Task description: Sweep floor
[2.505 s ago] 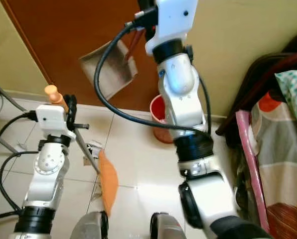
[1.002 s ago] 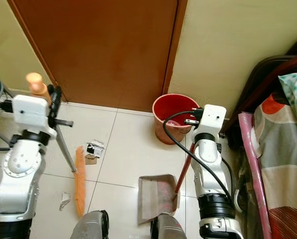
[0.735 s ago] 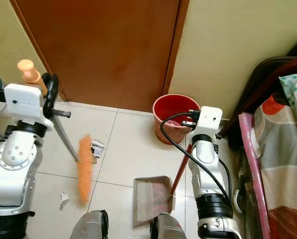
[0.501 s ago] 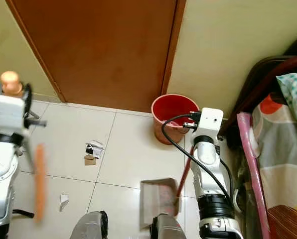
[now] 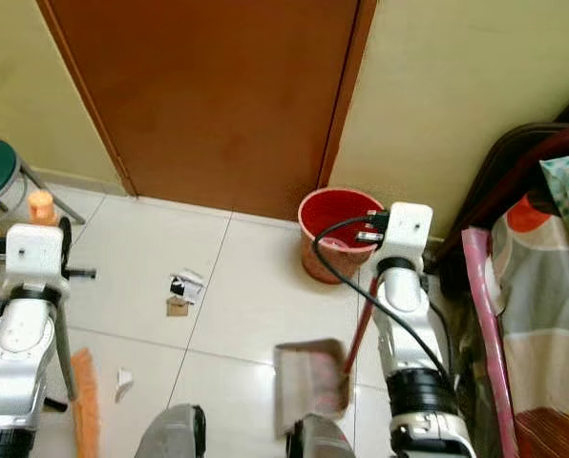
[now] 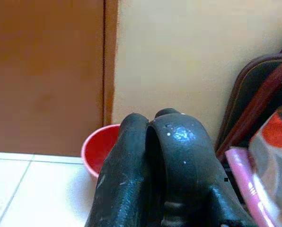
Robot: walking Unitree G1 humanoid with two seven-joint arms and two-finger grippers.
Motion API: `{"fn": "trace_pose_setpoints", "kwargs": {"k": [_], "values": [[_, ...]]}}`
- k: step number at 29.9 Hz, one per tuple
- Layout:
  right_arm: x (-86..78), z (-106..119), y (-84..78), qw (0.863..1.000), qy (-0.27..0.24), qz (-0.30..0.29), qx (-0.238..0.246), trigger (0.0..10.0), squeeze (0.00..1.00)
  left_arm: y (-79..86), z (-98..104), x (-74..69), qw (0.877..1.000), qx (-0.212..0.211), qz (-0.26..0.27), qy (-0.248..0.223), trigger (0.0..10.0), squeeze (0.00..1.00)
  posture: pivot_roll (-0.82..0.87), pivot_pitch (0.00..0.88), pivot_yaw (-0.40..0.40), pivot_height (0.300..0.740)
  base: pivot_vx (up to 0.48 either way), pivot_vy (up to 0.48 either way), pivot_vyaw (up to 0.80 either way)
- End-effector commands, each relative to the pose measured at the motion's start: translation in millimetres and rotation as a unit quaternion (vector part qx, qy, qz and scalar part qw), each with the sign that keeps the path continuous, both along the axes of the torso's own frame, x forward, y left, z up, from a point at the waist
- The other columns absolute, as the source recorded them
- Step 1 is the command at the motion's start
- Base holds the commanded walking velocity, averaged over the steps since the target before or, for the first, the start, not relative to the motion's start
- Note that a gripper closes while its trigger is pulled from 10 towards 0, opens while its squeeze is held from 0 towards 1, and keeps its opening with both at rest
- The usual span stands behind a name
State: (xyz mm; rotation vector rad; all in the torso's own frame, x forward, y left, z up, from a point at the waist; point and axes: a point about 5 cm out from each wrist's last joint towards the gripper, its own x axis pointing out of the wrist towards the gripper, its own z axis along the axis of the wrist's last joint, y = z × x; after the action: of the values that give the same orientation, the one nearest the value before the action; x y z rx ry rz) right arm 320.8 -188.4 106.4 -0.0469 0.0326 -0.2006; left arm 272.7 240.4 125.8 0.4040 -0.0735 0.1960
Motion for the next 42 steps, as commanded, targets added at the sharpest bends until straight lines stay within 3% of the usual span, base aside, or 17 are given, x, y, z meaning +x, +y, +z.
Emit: {"fn": "trace_pose_setpoints", "kwargs": {"k": [1,6,10,17,20,28,34,42], "values": [[3.5,9.1,-4.1,1.000,-0.014,-0.005,-0.013,10.0,0.00,-1.3,8.1,5.0,1.000,-0.006,-0.003,-0.029,10.0,0.00,0.05,0.106,-0.057,0.740,0.000,0.000,0.00],[7.0,14.3,-3.9,1.000,-0.021,-0.005,-0.020,10.0,0.00,-9.6,-5.6,26.0,0.998,-0.062,-0.011,-0.014,10.0,0.00,0.03,0.123,-0.040,0.740,0.000,0.000,0.00],[17.6,19.8,-5.3,0.999,-0.037,-0.026,-0.004,10.0,0.00,-41.7,-0.4,43.1,0.993,-0.087,-0.072,-0.018,10.0,0.00,0.02,0.131,-0.029,0.740,0.000,0.000,0.00],[32.2,28.9,1.2,0.998,-0.046,-0.035,-0.001,10.0,0.00,-84.2,7.4,53.1,0.980,-0.126,-0.153,-0.028,10.0,0.00,0.04,0.150,-0.036,0.740,0.000,0.000,0.00],[33.6,28.7,6.0,0.998,-0.045,-0.034,-0.001,10.0,0.00,-94.5,11.9,54.0,0.975,-0.136,-0.174,-0.037,10.0,0.00,0.04,0.160,-0.033,0.740,0.000,0.000,0.00],[39.0,25.2,26.9,0.998,-0.046,-0.032,-0.026,10.0,0.00,-139.6,28.4,52.4,0.942,-0.173,-0.282,-0.051,10.0,0.00,0.06,0.193,-0.018,0.740,0.000,0.000,0.00],[39.2,22.4,36.5,0.997,-0.046,-0.034,-0.043,10.0,0.00,-151.4,39.4,49.3,0.931,-0.183,-0.309,-0.057,10.0,0.00,0.07,0.220,-0.004,0.740,0.000,0.000,0.00],[41.0,20.5,48.9,0.997,-0.060,-0.020,-0.050,10.0,0.00,-162.1,59.5,42.2,0.910,-0.248,-0.327,-0.066,10.0,0.00,0.08,0.239,0.002,0.740,0.000,0.000,0.00]]}}
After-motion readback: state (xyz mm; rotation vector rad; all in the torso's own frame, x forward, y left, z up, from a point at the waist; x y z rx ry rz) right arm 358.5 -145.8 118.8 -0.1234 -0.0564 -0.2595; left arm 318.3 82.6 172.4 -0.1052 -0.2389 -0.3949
